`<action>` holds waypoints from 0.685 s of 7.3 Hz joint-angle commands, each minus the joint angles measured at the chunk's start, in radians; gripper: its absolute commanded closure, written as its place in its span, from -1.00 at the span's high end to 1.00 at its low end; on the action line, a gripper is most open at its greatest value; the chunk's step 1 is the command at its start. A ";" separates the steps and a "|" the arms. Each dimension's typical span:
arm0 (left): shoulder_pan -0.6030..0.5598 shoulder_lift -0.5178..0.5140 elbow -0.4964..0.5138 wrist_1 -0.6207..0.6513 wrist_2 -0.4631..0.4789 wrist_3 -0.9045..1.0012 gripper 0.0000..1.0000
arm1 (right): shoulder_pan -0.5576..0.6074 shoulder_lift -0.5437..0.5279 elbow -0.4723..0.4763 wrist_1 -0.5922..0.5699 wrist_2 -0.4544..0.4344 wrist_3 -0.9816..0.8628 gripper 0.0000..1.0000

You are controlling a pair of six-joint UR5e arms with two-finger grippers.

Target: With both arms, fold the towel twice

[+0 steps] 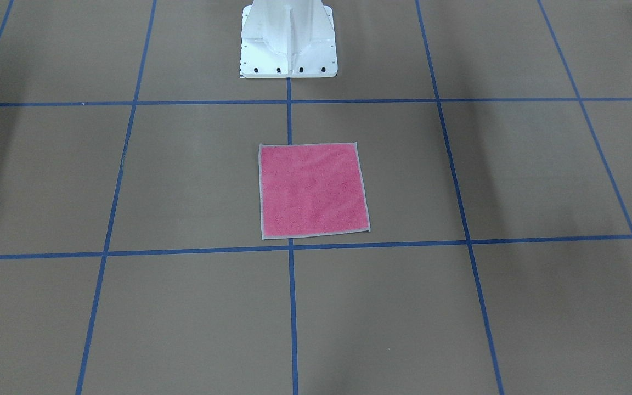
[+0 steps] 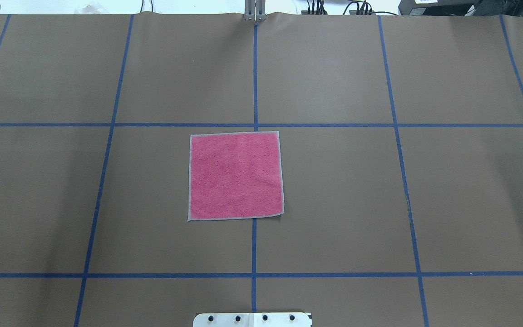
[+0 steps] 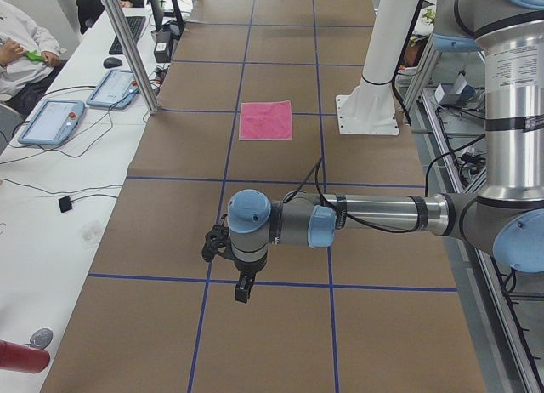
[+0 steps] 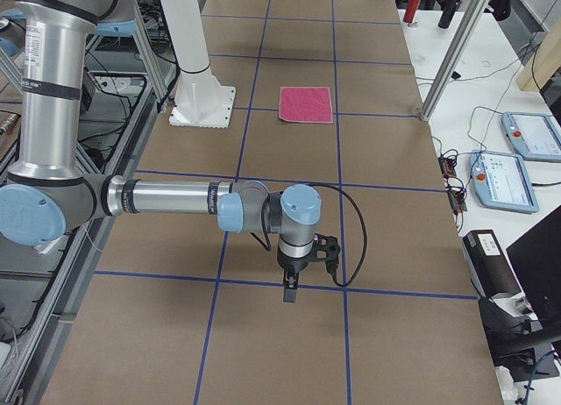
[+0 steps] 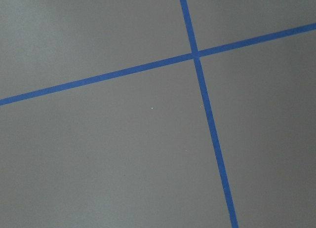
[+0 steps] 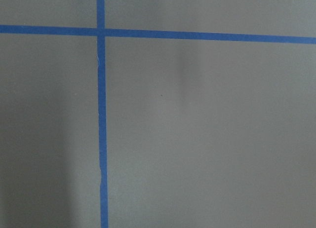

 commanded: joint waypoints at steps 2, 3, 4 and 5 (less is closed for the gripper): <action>0.023 0.001 -0.006 0.000 -0.002 -0.002 1.00 | 0.000 0.003 0.004 0.001 0.002 0.000 0.99; 0.023 0.001 -0.006 0.000 0.000 0.000 1.00 | 0.000 0.003 0.013 0.003 0.012 -0.001 0.99; 0.025 0.001 -0.008 0.000 0.000 0.000 1.00 | -0.002 0.005 0.019 0.005 0.014 -0.001 0.99; 0.026 -0.001 -0.011 0.000 0.000 0.000 1.00 | -0.003 0.009 0.019 0.018 0.017 0.000 0.99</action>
